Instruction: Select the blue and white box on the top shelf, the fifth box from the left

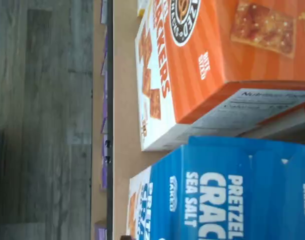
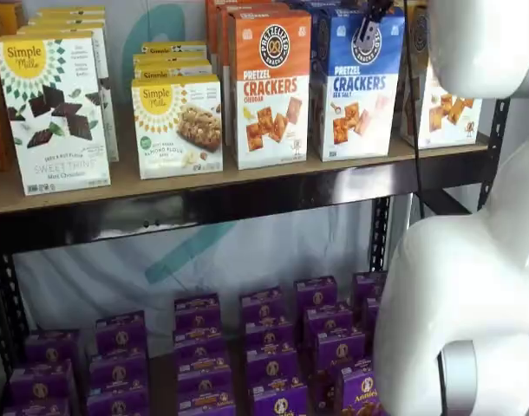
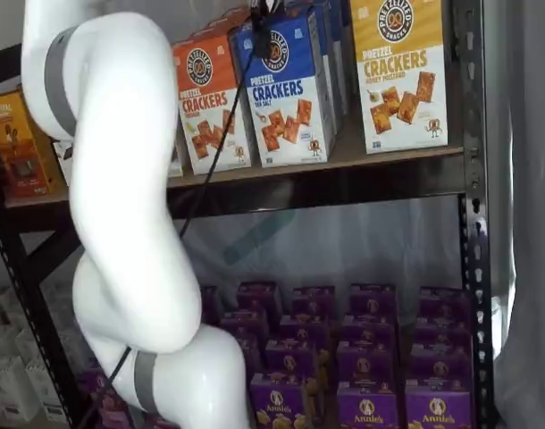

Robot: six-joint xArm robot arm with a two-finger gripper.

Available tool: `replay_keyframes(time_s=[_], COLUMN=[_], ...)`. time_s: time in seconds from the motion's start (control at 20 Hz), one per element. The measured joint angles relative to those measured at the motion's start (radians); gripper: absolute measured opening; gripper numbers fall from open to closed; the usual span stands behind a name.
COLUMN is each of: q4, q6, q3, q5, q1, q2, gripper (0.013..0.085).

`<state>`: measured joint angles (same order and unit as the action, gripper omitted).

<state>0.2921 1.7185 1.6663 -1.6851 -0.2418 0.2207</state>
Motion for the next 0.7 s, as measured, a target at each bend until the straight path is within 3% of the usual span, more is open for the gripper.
replay_keyframes(time_s=[0.7], q4=[-0.052], q6=[-0.007], q3=[-0.021], q5=[0.004], q1=[0.028], q2=[0.005], gripper=[0.085])
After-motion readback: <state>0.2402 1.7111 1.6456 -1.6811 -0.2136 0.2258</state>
